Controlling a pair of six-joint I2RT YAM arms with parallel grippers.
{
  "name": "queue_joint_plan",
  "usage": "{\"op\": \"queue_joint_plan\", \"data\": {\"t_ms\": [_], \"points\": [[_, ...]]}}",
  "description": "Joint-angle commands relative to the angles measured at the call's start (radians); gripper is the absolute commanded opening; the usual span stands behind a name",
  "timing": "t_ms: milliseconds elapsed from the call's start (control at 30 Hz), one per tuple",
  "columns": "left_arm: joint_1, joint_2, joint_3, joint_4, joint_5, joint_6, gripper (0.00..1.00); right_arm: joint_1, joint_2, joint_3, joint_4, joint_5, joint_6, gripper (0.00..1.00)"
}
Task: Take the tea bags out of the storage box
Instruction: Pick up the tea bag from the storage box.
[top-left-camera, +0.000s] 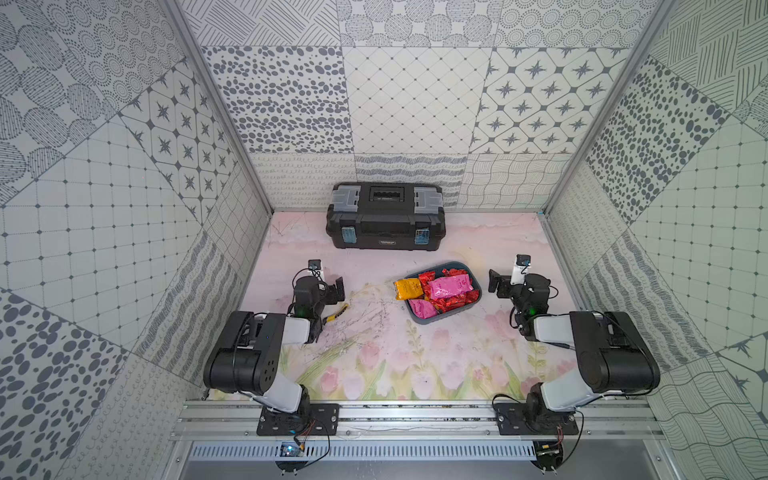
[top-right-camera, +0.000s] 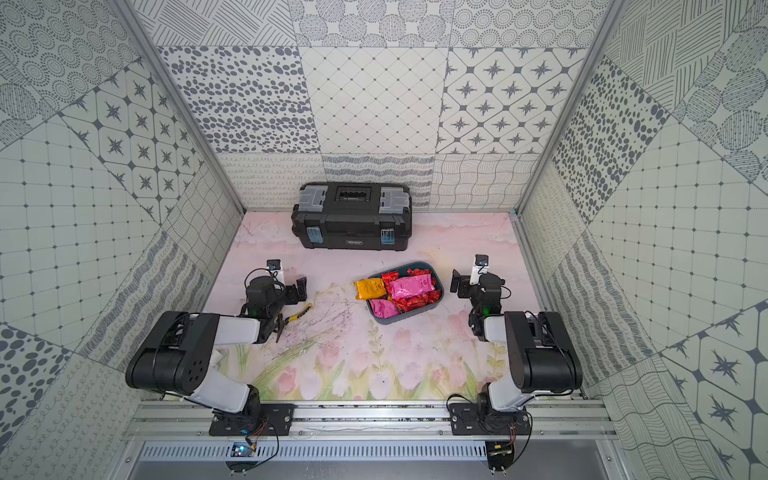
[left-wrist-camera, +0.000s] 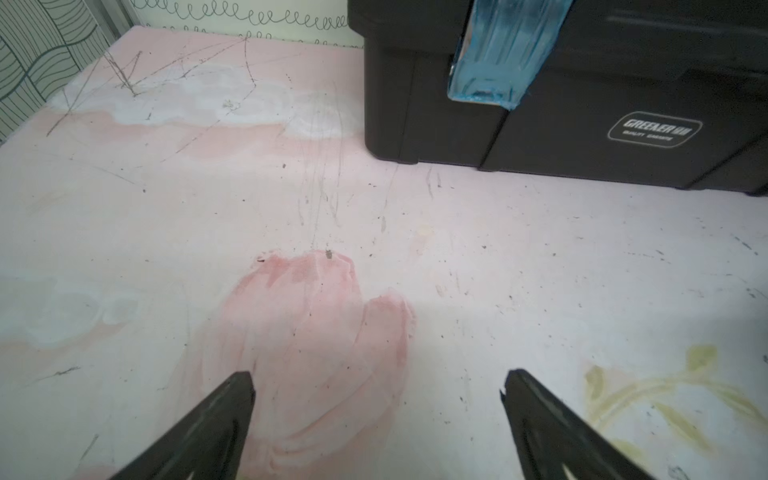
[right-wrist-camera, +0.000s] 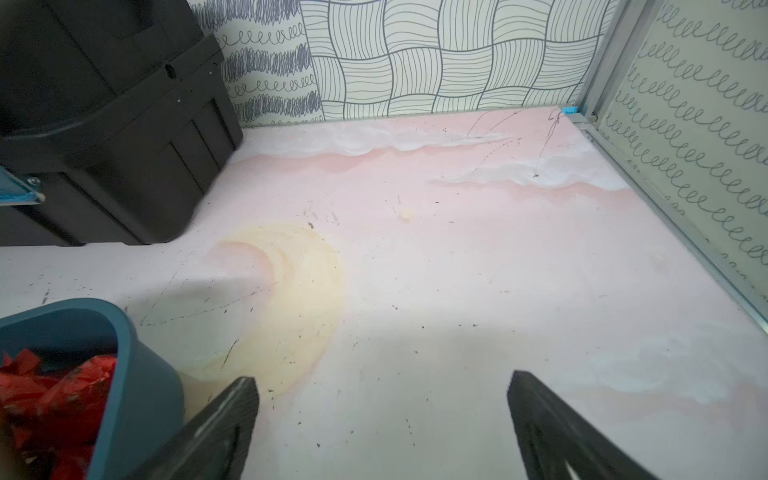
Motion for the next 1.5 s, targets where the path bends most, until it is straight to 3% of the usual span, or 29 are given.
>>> {"op": "queue_joint_plan", "data": {"t_ms": [0,500,567,700,933,1100,1200,1333,1467], "points": [[0.0,0.002,0.006,0.035,0.021,0.018,0.98,0.005,0.005,0.017,0.029,0.004,-0.007,0.98],[0.001,0.0,0.006,0.035,0.018,0.02,0.98,0.005,0.006,0.019,0.027,0.004,-0.007,0.99],[0.002,-0.035,0.024,-0.04,0.016,0.014,0.98,0.006,-0.006,0.015,0.036,0.007,-0.002,0.99],[0.004,-0.143,0.141,-0.347,0.012,0.029,0.99,0.005,-0.18,-0.006,-0.061,0.024,-0.001,0.99],[0.004,-0.348,0.226,-0.585,0.043,0.028,0.98,0.005,-0.539,-0.048,-0.255,0.018,0.077,0.99],[0.007,-0.503,0.299,-0.809,0.053,-0.116,0.99,0.003,-0.799,-0.001,-0.646,0.166,0.42,0.99],[0.007,-0.568,0.31,-0.887,0.173,-0.209,0.99,0.001,-0.894,0.011,-0.766,0.047,0.441,0.98],[-0.022,-0.606,0.321,-0.981,0.301,-0.447,0.98,0.006,-0.93,0.06,-0.929,-0.084,0.575,0.92],[-0.114,-0.639,0.328,-1.061,0.318,-0.551,0.98,0.069,-0.889,0.129,-1.048,-0.139,0.616,0.88]]}}
